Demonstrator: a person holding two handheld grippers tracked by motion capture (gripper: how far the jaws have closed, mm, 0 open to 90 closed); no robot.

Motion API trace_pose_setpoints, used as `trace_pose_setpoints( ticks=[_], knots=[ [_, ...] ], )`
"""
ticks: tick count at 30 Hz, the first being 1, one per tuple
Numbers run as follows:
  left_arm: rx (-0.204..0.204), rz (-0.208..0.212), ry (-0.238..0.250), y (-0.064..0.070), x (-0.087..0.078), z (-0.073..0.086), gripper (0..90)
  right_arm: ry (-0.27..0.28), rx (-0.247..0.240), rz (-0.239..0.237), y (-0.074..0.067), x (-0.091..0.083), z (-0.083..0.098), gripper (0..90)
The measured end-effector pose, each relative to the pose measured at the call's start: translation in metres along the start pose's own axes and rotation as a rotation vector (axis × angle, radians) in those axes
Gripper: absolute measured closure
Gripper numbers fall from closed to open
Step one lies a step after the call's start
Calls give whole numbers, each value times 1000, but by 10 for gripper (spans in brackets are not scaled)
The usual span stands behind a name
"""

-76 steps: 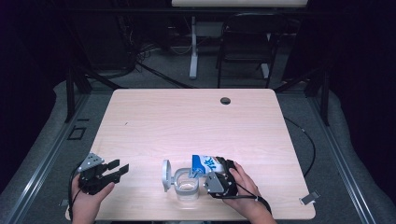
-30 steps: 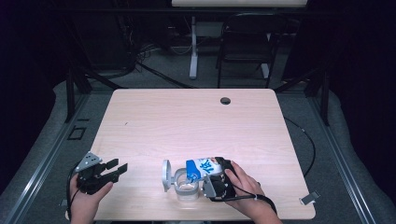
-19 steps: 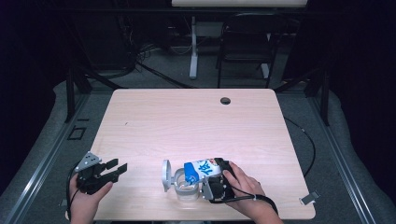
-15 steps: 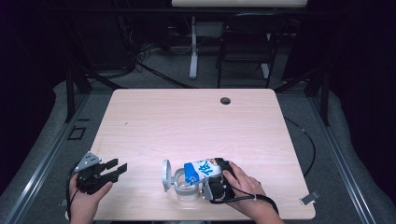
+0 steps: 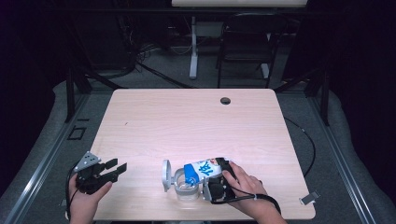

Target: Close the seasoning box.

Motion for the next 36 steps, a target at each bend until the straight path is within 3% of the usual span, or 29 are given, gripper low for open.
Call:
trace_pose_setpoints(
  ticks=[7,10,12,28,31,32,33,34,36],
  knots=[
    [-2,-1,0,-1,0,0,527,6,-14,-3,1,0,0,429],
    [-5,-1,6,-1,1,0,527,-18,-43,-2,2,-2,0,429],
    [-5,-1,5,-1,1,0,527,-10,-26,-7,0,-1,-1,429],
    [-8,-4,2,-2,1,1,527,-21,-57,-9,0,0,-3,430],
    [-8,-3,1,-2,1,1,527,-31,-71,-6,1,-1,-3,430],
    [-9,-3,2,-2,1,1,527,-61,-105,14,4,-4,-3,431],
    [-9,-4,4,-2,1,1,527,-57,-103,13,4,-3,-3,431],
    [-8,-4,3,-2,0,1,527,-31,-70,-5,1,-1,-3,431],
    [-8,-4,3,-2,0,1,527,-37,-80,0,1,-2,-3,432]
  ],
)
Point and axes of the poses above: each handheld gripper's, and its own axes: x roughly forward along the jaws, z roughly out of its underside, y roughly to its right, the point moved 8 cm from there along x, roughly forward along the jaws, and after that the axes turned 6 degrees about x, right-handed, at the moved point
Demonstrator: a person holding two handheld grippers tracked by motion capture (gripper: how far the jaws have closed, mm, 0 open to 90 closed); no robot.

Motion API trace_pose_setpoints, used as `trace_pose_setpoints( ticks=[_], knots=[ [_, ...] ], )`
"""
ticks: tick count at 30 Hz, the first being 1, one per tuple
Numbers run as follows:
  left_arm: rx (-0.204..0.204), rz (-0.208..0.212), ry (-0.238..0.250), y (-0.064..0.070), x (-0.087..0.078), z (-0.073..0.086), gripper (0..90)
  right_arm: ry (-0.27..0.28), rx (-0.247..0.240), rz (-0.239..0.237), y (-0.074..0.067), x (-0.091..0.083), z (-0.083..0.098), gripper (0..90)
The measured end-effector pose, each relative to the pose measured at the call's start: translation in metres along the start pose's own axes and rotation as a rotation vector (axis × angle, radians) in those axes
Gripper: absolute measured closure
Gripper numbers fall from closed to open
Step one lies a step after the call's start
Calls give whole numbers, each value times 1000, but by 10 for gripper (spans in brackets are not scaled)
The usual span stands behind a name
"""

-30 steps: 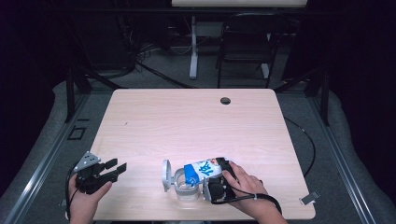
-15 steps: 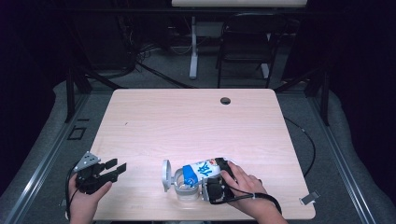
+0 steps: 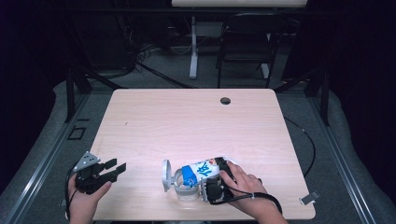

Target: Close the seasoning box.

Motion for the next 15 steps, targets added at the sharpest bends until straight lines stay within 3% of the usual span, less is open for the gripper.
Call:
trace_pose_setpoints(
  ticks=[10,15],
  knots=[
    [-1,2,1,0,0,0,527,-16,-26,8,2,-1,0,433],
    [-3,3,-1,0,0,0,527,-35,-63,26,5,-3,-1,434]
  ],
)
Point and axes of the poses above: each handheld gripper's, and its own axes: x roughly forward along the jaws, z roughly out of its underside, y roughly to its right, the point moved 8 cm from there along x, roughly forward along the jaws, and after that the axes turned 6 degrees about x, right-handed, at the moved point
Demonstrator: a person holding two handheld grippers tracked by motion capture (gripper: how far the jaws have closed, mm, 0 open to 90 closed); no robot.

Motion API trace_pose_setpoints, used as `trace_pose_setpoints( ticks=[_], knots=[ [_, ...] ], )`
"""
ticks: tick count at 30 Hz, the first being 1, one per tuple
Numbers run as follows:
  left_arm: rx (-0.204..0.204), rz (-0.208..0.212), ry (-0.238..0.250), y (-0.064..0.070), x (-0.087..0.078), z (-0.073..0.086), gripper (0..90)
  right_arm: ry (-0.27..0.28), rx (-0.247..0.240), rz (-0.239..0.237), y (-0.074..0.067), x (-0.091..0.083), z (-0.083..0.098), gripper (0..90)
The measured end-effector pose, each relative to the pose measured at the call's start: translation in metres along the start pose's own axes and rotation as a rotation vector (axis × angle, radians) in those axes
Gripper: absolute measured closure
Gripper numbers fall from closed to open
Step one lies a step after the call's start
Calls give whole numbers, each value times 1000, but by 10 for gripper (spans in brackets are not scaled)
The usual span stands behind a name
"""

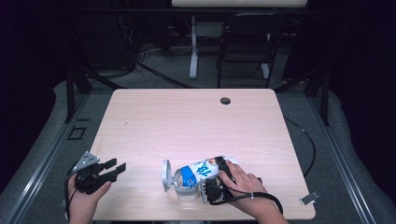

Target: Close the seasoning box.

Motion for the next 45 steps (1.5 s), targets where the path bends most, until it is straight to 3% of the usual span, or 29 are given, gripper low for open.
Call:
trace_pose_setpoints(
  ticks=[14,45],
  knots=[
    [-2,2,-6,-1,1,1,526,-20,-4,17,1,0,-1,439],
    [-10,-1,-5,-4,1,3,525,-50,-73,21,6,-1,-3,440]
  ],
)
Point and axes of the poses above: each handheld gripper's, and its own axes: x roughly forward along the jaws, z roughly out of its underside, y roughly to its right, the point moved 8 cm from there along x, roughly forward along the jaws, and after that the axes turned 6 degrees about x, right-handed, at the moved point
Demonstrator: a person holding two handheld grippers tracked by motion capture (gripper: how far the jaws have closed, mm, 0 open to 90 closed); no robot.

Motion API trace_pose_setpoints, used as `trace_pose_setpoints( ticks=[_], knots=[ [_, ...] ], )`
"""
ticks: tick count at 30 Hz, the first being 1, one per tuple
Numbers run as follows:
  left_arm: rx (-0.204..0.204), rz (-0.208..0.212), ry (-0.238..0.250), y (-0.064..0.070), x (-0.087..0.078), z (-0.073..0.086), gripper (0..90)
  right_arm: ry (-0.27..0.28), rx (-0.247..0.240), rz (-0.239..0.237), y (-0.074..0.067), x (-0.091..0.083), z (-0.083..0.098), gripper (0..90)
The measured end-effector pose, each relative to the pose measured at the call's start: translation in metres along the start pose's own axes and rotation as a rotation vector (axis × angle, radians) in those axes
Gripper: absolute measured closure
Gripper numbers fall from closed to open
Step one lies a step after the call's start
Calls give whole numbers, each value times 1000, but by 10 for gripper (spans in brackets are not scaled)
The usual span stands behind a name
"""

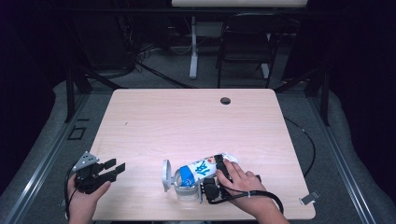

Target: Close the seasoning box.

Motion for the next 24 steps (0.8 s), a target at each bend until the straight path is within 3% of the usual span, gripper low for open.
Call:
trace_pose_setpoints(
  ticks=[24],
  knots=[
    [-6,-3,3,-2,-1,0,525,-9,-36,-54,3,-1,-1,443]
  ],
)
Point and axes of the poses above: each handheld gripper's, and its own axes: x roughly forward along the jaws, z roughly out of its underside, y roughly to its right, the point moved 8 cm from there along x, roughly forward along the jaws, and after that the axes turned 6 degrees about x, right-handed, at the moved point
